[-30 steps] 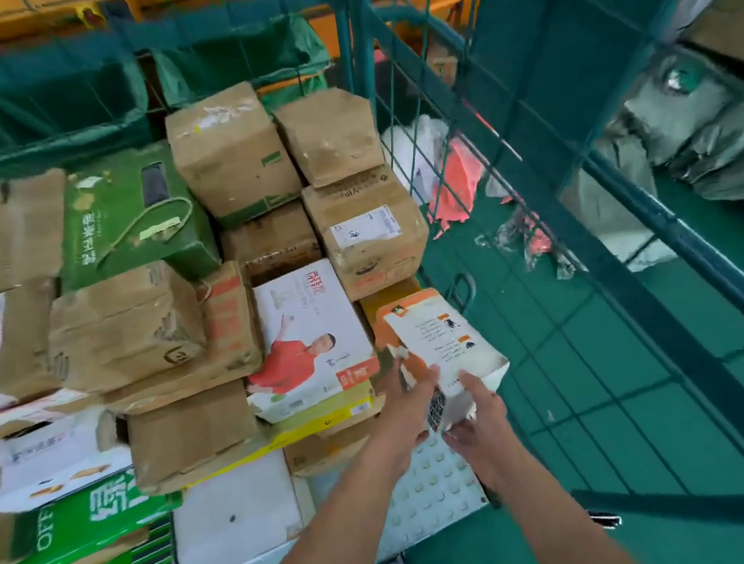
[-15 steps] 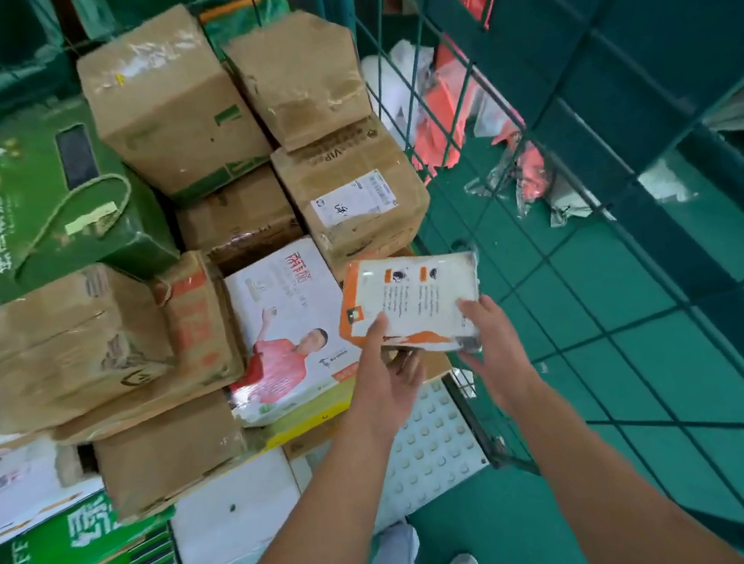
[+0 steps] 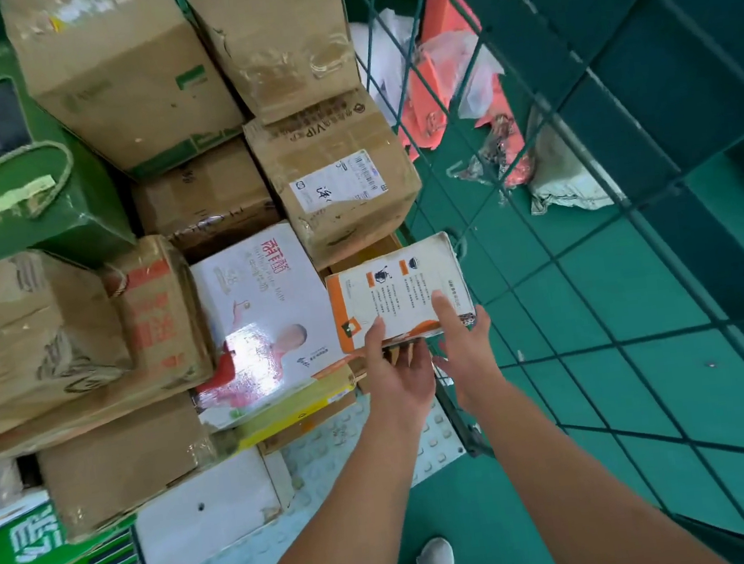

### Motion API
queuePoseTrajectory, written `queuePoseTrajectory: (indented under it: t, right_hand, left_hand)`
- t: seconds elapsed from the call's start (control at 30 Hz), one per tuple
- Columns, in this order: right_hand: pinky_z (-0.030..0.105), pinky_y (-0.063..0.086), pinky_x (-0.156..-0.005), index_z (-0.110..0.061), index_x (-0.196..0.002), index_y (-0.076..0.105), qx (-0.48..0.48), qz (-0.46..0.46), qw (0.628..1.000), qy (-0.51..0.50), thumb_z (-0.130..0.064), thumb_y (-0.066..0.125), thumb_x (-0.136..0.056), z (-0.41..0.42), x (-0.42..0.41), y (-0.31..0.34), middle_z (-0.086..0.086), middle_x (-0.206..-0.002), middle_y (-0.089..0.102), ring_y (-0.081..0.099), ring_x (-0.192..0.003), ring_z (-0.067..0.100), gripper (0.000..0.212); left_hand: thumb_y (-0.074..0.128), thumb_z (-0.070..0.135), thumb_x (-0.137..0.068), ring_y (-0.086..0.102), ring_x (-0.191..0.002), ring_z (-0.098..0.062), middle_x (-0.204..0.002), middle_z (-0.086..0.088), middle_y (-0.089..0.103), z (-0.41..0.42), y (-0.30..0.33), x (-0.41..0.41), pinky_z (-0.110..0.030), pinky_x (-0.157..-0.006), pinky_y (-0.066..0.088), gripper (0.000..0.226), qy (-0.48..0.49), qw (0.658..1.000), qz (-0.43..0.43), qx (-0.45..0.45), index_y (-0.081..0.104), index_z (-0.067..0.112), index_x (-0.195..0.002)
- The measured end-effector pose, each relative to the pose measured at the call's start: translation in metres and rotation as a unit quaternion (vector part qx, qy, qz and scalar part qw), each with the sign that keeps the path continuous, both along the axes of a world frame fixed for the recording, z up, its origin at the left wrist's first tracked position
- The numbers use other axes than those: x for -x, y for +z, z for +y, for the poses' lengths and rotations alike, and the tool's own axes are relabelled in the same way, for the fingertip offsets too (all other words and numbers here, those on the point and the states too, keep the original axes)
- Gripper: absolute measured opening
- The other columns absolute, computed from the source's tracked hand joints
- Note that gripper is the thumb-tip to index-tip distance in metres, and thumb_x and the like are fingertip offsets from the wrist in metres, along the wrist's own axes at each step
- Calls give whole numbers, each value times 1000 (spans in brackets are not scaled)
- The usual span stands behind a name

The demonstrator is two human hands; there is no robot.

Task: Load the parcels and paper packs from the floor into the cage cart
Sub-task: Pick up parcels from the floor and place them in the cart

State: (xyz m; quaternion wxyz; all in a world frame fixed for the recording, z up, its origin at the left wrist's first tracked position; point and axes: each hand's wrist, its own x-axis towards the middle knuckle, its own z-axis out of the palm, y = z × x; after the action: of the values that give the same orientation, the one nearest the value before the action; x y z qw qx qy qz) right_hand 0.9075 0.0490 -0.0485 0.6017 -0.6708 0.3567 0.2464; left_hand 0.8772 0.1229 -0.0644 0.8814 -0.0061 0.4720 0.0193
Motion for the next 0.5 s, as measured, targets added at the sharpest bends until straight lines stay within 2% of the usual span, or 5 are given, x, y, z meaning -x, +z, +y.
queuePoseTrajectory:
  t: [0.1,0.23,0.3,0.37,0.5]
  right_hand:
    - [57,44,-111,-46,-159,8,-10,4,1000,11,-84,72,-55,1,-8,-6,4,-145,53,53,-130,31,128]
    - [58,44,-111,-53,-153,12,-9,11,1000,5,-93,75,-42,4,-9,-9,5,-144,55,55,-129,32,134]
    - [57,46,-109,-55,-151,15,-12,1,1000,-10,-87,76,-47,3,-7,-8,5,-139,58,59,-124,29,125]
    - [55,48,-107,-56,-148,17,-20,-12,999,-28,-83,78,-51,2,-1,-4,4,-133,62,63,-119,26,118]
    - [48,54,-102,-41,-150,24,-60,-27,996,-65,-64,79,-78,-4,12,4,3,-129,63,66,-113,19,94]
  left_hand:
    - [80,17,-83,64,-126,-31,-131,-18,69,3,-10,2,-44,-109,51,61,-4,1000,-8,-14,56,5,-139]
    - [78,16,-85,63,-126,-30,-129,-18,70,6,-11,4,-43,-112,49,55,-19,1000,-13,-17,58,4,-135]
    - [78,22,-84,63,-126,-28,-127,-15,71,5,-11,7,-43,-112,48,53,-37,999,-16,-26,61,7,-133]
    - [79,28,-81,64,-118,-26,-116,-12,74,6,-12,10,-43,-112,48,53,-64,997,-26,-37,65,9,-128]
    - [77,30,-77,62,-106,-26,-103,-11,73,14,-7,6,-42,-113,44,47,-112,990,-53,-70,69,8,-118]
